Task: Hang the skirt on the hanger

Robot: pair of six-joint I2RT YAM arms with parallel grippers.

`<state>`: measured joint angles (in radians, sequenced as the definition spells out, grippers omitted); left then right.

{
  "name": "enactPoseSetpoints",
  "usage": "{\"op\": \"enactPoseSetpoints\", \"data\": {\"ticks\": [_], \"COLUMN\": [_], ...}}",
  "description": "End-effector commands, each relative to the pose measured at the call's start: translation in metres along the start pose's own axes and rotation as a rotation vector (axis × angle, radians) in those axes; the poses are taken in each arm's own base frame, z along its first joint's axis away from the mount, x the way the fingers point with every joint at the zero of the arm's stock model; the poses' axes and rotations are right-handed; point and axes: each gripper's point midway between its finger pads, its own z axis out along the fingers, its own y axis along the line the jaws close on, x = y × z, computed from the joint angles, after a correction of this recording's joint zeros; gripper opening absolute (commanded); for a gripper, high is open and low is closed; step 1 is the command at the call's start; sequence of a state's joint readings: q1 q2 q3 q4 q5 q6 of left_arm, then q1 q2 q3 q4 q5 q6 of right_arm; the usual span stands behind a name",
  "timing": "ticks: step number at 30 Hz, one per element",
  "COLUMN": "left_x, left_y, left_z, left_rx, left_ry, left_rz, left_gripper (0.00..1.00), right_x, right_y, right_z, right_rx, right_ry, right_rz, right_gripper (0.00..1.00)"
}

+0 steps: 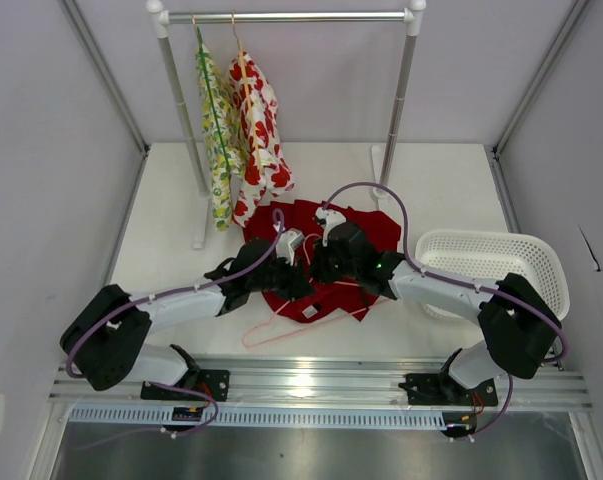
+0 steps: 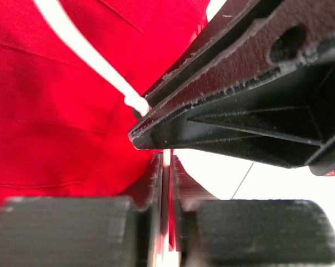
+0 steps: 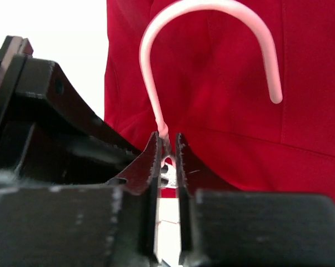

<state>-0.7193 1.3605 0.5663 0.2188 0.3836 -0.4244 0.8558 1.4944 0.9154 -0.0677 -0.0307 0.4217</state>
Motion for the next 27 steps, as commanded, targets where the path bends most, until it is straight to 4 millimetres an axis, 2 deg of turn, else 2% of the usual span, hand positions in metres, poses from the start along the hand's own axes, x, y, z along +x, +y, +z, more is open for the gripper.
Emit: {"op": "enactPoseSetpoints", "data": {"ticks": [1,3,4,6,9,13,17,18,27], "left_x": [-0.032,-0.035,-0.034,-0.038,-0.042,-0.034,-0.024,-0.016,-0.008], "left_y": [-0.009,-0.008,-0.002,-0.003,0.000,0.008,0.015,0.020,0.028], "left_z": [-0.009,-0.014,-0.016,-0.021,-0.031,-0.041,-0.043,-0.043,-0.047], "left_rx": [-0.017,-0.035,-0.070,-0.084,-0.121,-0.177,-0.201,-0.213,-0.246], "left_ry": [-0.097,-0.110,-0.107,-0.125,-0.149,-0.131,-0.118,-0.109,-0.117], "left_rz": [0.065,0.071,0.065,0.066,0.062,0.064,0.046,0.039,0.017], "left_gripper": [0.25,0.34,0.35,0.40,0.42,0.42,0.42,0.42,0.43], "right_x": [-0.024,-0.024,-0.024,-0.027,-0.030,-0.030,-0.035,-0.038,-0.044], "right_y": [0.002,-0.003,-0.005,-0.010,-0.017,-0.017,-0.019,-0.020,-0.022], "right_z": [-0.002,-0.002,-0.002,-0.003,-0.004,-0.004,-0.005,-0.005,-0.010], "right_rx": [0.026,0.052,0.059,0.087,0.131,0.125,0.112,0.107,0.088], "right_ry": [-0.099,-0.110,-0.113,-0.130,-0.146,-0.143,-0.141,-0.144,-0.136], "right_rz": [0.011,0.015,0.016,0.019,0.024,0.027,0.045,0.055,0.068], "right_gripper": [0.00,0.00,0.00,0.00,0.00,0.00,0.00,0.00,0.00]}}
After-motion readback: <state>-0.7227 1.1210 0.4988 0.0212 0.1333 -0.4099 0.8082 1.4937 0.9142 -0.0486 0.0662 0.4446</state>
